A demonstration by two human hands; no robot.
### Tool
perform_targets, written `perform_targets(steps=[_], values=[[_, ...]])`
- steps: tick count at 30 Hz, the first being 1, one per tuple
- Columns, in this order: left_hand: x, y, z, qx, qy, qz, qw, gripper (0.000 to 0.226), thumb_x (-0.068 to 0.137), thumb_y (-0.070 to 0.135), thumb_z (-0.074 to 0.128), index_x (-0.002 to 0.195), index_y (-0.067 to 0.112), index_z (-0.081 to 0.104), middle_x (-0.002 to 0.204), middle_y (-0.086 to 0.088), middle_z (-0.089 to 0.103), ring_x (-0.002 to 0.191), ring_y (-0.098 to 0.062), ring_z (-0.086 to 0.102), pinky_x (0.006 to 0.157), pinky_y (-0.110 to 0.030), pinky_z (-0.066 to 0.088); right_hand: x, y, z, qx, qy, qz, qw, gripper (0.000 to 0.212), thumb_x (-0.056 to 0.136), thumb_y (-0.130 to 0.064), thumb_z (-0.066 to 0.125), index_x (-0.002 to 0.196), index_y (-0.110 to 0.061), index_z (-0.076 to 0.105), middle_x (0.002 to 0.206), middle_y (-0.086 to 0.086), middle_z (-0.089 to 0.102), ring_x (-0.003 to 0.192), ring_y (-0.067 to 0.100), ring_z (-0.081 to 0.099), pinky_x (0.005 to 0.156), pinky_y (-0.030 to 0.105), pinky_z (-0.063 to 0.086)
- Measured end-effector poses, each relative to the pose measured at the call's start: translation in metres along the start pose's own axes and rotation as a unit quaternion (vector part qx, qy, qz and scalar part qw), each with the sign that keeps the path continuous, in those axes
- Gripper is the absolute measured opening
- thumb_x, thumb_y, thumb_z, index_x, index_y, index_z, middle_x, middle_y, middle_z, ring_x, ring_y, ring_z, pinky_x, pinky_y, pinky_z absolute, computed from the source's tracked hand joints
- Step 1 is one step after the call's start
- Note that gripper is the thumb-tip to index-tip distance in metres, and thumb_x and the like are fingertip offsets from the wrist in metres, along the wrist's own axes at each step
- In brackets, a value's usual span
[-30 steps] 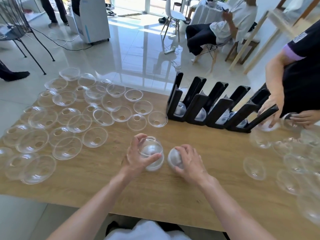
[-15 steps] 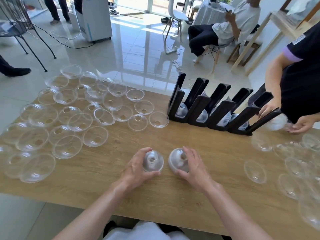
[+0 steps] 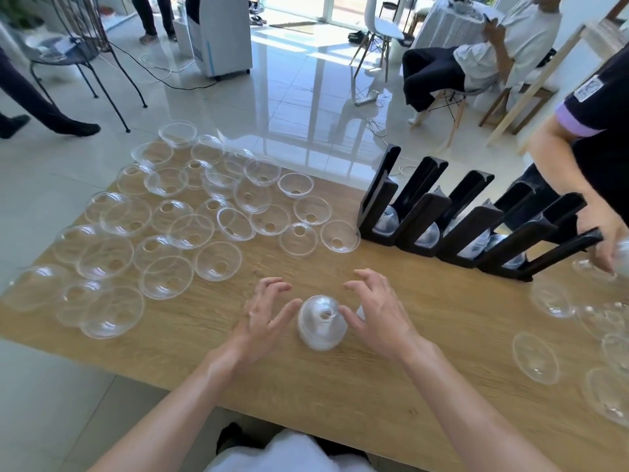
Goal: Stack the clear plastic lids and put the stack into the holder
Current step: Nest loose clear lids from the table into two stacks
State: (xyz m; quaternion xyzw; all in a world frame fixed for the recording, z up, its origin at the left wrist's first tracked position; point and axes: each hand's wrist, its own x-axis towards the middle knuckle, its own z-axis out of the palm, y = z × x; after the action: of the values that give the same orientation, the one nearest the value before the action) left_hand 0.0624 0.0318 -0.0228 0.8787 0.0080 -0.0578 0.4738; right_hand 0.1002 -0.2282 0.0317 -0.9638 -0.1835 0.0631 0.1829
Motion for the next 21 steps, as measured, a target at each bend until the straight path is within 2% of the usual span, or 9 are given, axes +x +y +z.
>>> perform_targets(steps=[3, 5, 8, 10, 11, 14, 16, 18, 21], values=[[0.0, -0.016, -0.025, 0.033, 0.088, 0.016, 0.995, 0.007, 0.098, 0.037, 0.064, 0.104, 0.035, 0.065, 0.107, 0.021, 0.06, 0.093, 0.001, 0.062, 0.079, -0.036, 0.058, 0.023, -0.018, 0.009, 0.01, -0.009, -0.029, 0.999, 0.037, 0.1, -0.039, 0.061, 0.132, -0.022, 0.061, 0.15, 0.001, 0.042, 0.143, 0.018, 0.035, 0.117, 0.041, 0.036], [0.0, -0.027, -0.044, 0.067, 0.118, 0.001, 0.991, 0.016, 0.091, 0.023, 0.075, 0.089, 0.037, 0.067, 0.086, 0.02, 0.067, 0.077, -0.001, 0.065, 0.067, -0.034, 0.057, 0.04, -0.029, 0.017, 0.009, -0.009, -0.044, 0.999, 0.03, 0.099, -0.032, 0.062, 0.127, -0.02, 0.066, 0.142, 0.002, 0.049, 0.135, 0.02, 0.042, 0.109, 0.04, 0.04], [0.003, -0.038, -0.072, 0.123, 0.132, -0.019, 0.983, 0.021, 0.085, 0.033, 0.081, 0.073, 0.026, 0.067, 0.07, 0.014, 0.064, 0.064, -0.006, 0.062, 0.058, -0.038, 0.056, 0.07, -0.035, 0.024, -0.016, -0.006, -0.022, 1.0, 0.027, 0.1, -0.031, 0.059, 0.122, -0.018, 0.069, 0.124, 0.0, 0.055, 0.121, 0.021, 0.049, 0.1, 0.036, 0.042], [0.009, -0.044, -0.083, 0.195, 0.159, 0.008, 0.968, 0.028, 0.085, 0.038, 0.081, 0.07, 0.017, 0.07, 0.075, 0.005, 0.062, 0.07, -0.018, 0.062, 0.059, -0.037, 0.053, 0.09, -0.034, 0.024, -0.036, -0.011, 0.009, 0.999, 0.028, 0.1, -0.03, 0.057, 0.12, -0.016, 0.069, 0.122, 0.002, 0.054, 0.118, 0.023, 0.05, 0.099, 0.038, 0.043], [0.013, -0.045, -0.087, 0.236, 0.157, 0.021, 0.959, 0.028, 0.085, 0.038, 0.08, 0.071, 0.015, 0.074, 0.084, 0.0, 0.063, 0.079, -0.023, 0.064, 0.065, -0.038, 0.051, 0.099, -0.032, 0.024, -0.049, -0.021, 0.022, 0.998, 0.029, 0.099, -0.029, 0.056, 0.12, -0.015, 0.069, 0.126, 0.004, 0.052, 0.119, 0.024, 0.049, 0.101, 0.04, 0.043], [0.025, -0.047, -0.09, 0.342, 0.058, -0.006, 0.938, 0.025, 0.091, 0.047, 0.07, 0.092, 0.024, 0.08, 0.131, -0.005, 0.058, 0.122, -0.027, 0.054, 0.1, -0.045, 0.039, 0.117, -0.022, 0.022, -0.09, -0.062, 0.047, 0.993, 0.03, 0.098, -0.027, 0.055, 0.122, -0.014, 0.069, 0.143, 0.008, 0.043, 0.131, 0.03, 0.043, 0.108, 0.044, 0.041], [0.03, -0.053, -0.089, 0.395, 0.0, -0.027, 0.918, 0.034, 0.095, 0.054, 0.059, 0.109, 0.027, 0.076, 0.149, -0.002, 0.045, 0.137, -0.022, 0.041, 0.111, -0.042, 0.026, 0.126, -0.016, 0.022, -0.118, -0.093, 0.058, 0.987, 0.031, 0.1, -0.026, 0.053, 0.12, -0.013, 0.072, 0.15, 0.007, 0.038, 0.135, 0.032, 0.04, 0.111, 0.045, 0.04], [0.033, -0.056, -0.086, 0.418, -0.016, -0.028, 0.908, 0.042, 0.097, 0.056, 0.055, 0.119, 0.023, 0.07, 0.15, 0.0, 0.043, 0.138, -0.02, 0.039, 0.112, -0.038, 0.02, 0.131, -0.011, 0.025, -0.139, -0.112, 0.06, 0.982, 0.031, 0.102, -0.025, 0.051, 0.116, -0.012, 0.075, 0.151, 0.005, 0.04, 0.133, 0.032, 0.041, 0.111, 0.044, 0.039], [0.03, -0.055, -0.082, 0.429, 0.005, 0.003, 0.903, 0.043, 0.096, 0.053, 0.056, 0.122, 0.02, 0.067, 0.137, 0.001, 0.054, 0.128, -0.019, 0.049, 0.109, -0.037, 0.022, 0.131, -0.006, 0.027, -0.147, -0.106, 0.051, 0.982, 0.03, 0.104, -0.024, 0.049, 0.11, -0.01, 0.075, 0.135, 0.003, 0.052, 0.117, 0.028, 0.05, 0.101, 0.039, 0.045]])
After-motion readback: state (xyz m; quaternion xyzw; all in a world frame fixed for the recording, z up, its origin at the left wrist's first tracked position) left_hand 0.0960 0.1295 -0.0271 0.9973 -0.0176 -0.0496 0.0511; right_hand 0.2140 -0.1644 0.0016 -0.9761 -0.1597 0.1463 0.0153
